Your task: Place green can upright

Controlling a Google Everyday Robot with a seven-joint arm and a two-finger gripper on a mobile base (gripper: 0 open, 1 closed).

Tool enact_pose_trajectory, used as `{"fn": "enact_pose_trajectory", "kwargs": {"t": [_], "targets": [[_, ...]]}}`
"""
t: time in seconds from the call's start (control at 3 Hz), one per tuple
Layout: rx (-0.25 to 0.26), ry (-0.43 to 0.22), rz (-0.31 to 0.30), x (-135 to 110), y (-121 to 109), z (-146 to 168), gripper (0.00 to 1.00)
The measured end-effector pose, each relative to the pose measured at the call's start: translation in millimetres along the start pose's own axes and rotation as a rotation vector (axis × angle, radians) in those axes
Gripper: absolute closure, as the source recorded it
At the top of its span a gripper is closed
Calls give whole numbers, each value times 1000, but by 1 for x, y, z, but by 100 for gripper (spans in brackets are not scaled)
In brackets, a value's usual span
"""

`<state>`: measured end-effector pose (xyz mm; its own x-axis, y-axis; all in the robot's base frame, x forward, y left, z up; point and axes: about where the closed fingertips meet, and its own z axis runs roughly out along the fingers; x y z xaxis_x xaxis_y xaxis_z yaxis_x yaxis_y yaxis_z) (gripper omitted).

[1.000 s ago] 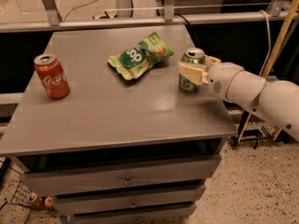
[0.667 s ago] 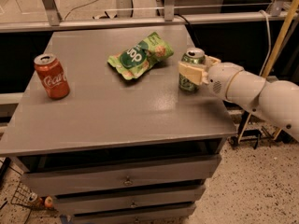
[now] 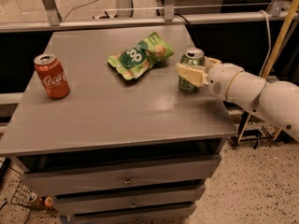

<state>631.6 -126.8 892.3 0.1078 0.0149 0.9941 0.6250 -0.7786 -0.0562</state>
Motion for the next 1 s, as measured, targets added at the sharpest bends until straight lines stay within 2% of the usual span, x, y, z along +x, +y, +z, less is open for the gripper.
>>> {"fn": "enact_pose_trajectory", "kwargs": {"t": [0.33,0.67,1.0], "targets": [[-1,-8,-24,6,2,-2,0],[-11,-23,-74,19,8,-7,0],[-58,-22,-161,46,29,-25,0]]}}
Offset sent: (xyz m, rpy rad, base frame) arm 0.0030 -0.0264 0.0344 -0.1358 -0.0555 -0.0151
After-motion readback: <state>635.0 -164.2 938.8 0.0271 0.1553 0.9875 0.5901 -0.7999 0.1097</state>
